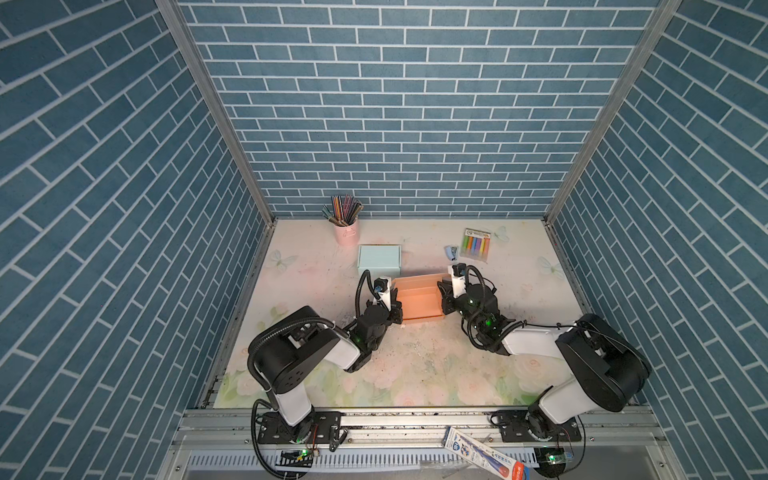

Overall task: Fold the paper box
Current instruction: 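Lower the peach lid down over the box tray with both grippers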

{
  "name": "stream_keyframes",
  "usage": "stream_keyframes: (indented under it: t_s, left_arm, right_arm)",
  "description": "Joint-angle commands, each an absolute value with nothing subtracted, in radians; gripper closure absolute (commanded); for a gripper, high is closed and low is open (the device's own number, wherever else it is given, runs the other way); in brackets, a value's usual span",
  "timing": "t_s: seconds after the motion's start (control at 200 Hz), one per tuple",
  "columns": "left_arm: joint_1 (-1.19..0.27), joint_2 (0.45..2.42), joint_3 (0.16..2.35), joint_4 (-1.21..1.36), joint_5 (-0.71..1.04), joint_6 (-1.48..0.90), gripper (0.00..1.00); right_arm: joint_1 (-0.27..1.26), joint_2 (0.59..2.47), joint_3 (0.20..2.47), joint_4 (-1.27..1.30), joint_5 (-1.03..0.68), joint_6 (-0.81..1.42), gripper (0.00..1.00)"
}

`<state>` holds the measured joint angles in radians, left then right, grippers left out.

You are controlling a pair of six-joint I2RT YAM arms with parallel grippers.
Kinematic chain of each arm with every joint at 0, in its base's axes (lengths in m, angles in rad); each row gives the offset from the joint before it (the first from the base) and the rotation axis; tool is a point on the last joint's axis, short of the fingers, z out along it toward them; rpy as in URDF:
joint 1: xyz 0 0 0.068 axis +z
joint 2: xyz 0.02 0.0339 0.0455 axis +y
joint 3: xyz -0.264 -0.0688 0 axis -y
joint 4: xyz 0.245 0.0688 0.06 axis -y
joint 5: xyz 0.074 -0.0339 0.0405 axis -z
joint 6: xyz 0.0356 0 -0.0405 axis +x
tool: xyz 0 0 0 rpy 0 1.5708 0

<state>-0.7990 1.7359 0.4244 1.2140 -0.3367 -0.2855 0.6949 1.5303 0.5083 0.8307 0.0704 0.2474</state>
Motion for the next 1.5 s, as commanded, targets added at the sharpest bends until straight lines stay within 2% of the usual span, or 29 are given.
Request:
stream_keyframes:
  t_s: [0.0,0.33,0.96,1.49]
  left_arm:
    - [-0.833,1.756,0.402,1.320,-0.250,-0.317,0.96]
    - [-0.866,1.797,0.392,1.375,-0.260,-0.329,0.96]
    - [-0.912,1.861,0.322,1.464,-0.297,-0.364,0.94]
    - [-0.931,1.854,0.314,1.450,-0.337,-0.363,0.94]
  right_arm:
    - [0.738,1.500,0.479,0.834,0.024,0.270,0.85]
    - [0.762,1.435,0.358,0.896,0.082,0.250,0.85]
    - [0.765,1.333,0.269,0.905,0.110,0.257,0.81]
    - [0.765,1.265,0.237,0.868,0.054,0.317,0.76]
